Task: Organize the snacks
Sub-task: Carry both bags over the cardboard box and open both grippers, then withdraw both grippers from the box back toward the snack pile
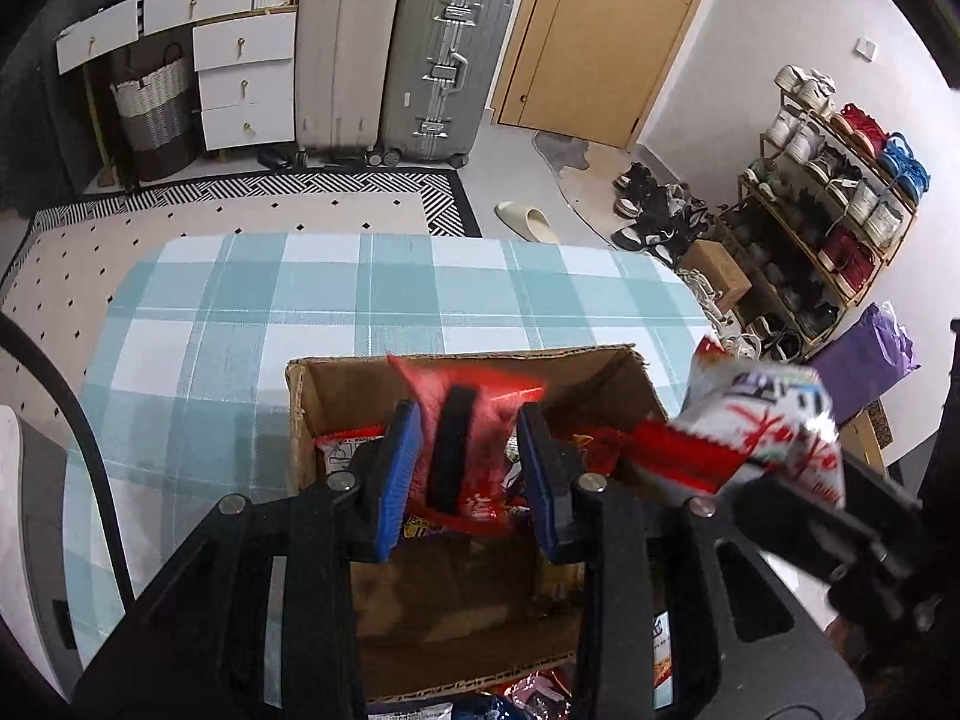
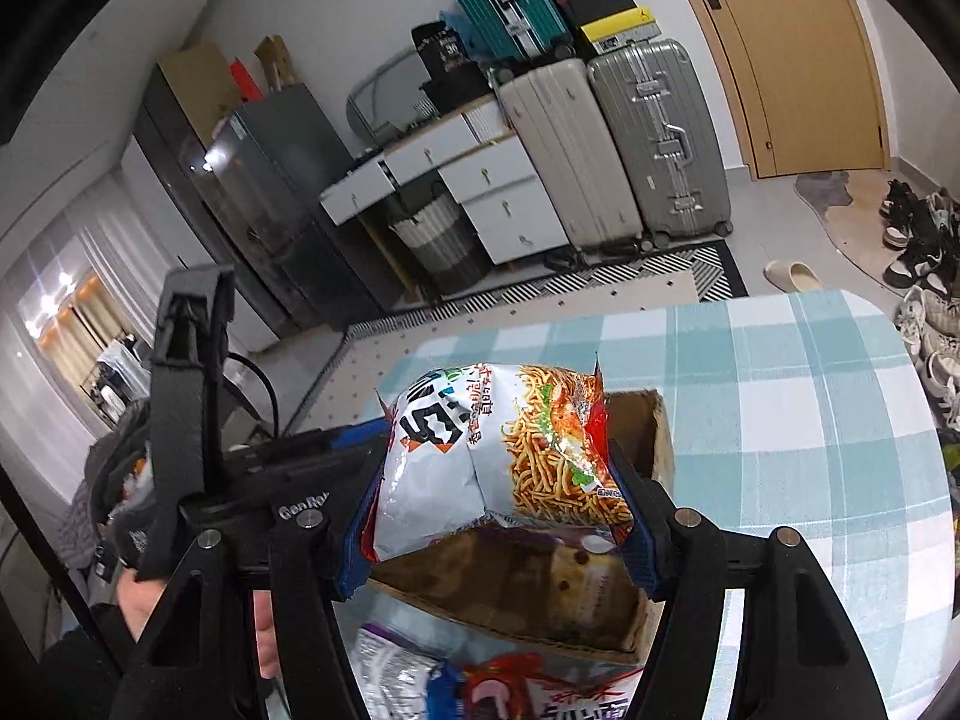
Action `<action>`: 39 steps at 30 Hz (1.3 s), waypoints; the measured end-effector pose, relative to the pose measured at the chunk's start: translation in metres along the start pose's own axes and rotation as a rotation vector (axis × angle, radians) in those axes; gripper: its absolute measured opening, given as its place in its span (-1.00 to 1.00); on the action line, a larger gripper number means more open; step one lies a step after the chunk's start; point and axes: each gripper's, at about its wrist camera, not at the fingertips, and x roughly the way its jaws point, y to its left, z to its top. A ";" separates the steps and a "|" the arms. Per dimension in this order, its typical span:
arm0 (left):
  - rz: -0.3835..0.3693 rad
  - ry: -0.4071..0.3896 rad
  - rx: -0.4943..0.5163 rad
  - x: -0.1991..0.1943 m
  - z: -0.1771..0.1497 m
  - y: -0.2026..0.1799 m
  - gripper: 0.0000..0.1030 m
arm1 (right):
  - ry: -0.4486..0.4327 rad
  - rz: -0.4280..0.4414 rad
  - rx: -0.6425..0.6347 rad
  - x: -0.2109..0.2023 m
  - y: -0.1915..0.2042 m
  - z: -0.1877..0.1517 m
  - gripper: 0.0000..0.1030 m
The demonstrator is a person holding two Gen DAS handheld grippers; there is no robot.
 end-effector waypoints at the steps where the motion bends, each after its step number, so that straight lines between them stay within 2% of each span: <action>1: -0.001 0.004 0.004 0.003 0.000 0.001 -0.42 | 0.004 -0.001 0.002 0.004 -0.001 -0.001 0.29; 6: 0.013 0.016 0.012 0.011 -0.001 0.004 -0.41 | 0.024 -0.039 -0.010 0.019 -0.003 -0.005 0.33; 11: 0.036 0.008 0.019 0.003 -0.006 0.010 -0.38 | 0.043 -0.098 -0.022 0.029 -0.003 -0.008 0.45; 14: 0.035 0.013 0.015 -0.004 -0.010 0.012 -0.38 | 0.051 -0.109 -0.025 0.029 -0.003 -0.010 0.45; 23: 0.077 -0.016 0.083 -0.057 -0.030 0.001 -0.36 | 0.017 -0.121 -0.051 -0.009 0.014 -0.011 0.45; 26: 0.076 -0.036 0.094 -0.083 -0.040 -0.004 -0.17 | 0.001 -0.126 -0.061 -0.032 0.024 -0.012 0.47; 29: 0.088 -0.070 0.087 -0.114 -0.053 -0.008 0.14 | -0.022 -0.145 -0.091 -0.057 0.037 -0.017 0.62; 31: 0.088 -0.097 0.073 -0.135 -0.060 -0.009 0.36 | -0.048 -0.156 -0.111 -0.074 0.046 -0.022 0.63; 36: 0.102 -0.157 0.091 -0.187 -0.080 -0.019 0.39 | -0.077 -0.156 -0.119 -0.109 0.062 -0.037 0.63; 39: 0.151 -0.231 0.099 -0.216 -0.093 -0.025 0.62 | -0.099 -0.137 -0.112 -0.128 0.070 -0.046 0.63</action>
